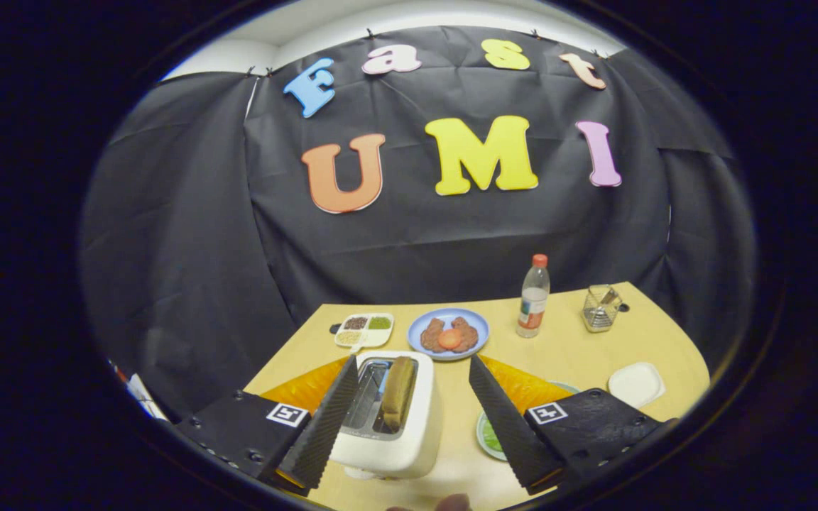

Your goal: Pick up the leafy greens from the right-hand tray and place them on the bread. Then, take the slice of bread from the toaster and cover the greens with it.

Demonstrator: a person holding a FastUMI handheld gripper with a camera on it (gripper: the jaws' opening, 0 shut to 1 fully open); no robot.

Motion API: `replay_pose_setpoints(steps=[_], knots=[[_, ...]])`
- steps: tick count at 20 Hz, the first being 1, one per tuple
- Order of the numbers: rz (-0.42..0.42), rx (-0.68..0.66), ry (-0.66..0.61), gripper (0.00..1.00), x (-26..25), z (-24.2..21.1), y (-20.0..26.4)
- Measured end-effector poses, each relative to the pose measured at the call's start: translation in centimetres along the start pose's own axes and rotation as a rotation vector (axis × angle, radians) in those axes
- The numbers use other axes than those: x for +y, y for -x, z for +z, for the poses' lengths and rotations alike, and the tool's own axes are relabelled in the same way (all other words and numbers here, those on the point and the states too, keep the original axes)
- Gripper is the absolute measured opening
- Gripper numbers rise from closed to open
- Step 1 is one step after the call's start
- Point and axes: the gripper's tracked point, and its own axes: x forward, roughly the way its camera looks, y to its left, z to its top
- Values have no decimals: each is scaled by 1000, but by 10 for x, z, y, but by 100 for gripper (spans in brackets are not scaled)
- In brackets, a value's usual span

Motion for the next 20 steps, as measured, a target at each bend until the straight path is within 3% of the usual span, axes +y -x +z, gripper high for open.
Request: replay_pose_setpoints(steps=[6,9,10,15,17,19,20], knots=[[-32,94,9,95,17,-30,-44],[-55,126,23,77,19,-38,-63],[-62,138,24,75,18,-41,-68],[-104,172,15,40,9,-44,-81],[-118,177,-4,19,5,-42,-83],[-114,193,8,17,4,-41,-80],[-95,200,7,9,8,-39,-77]])
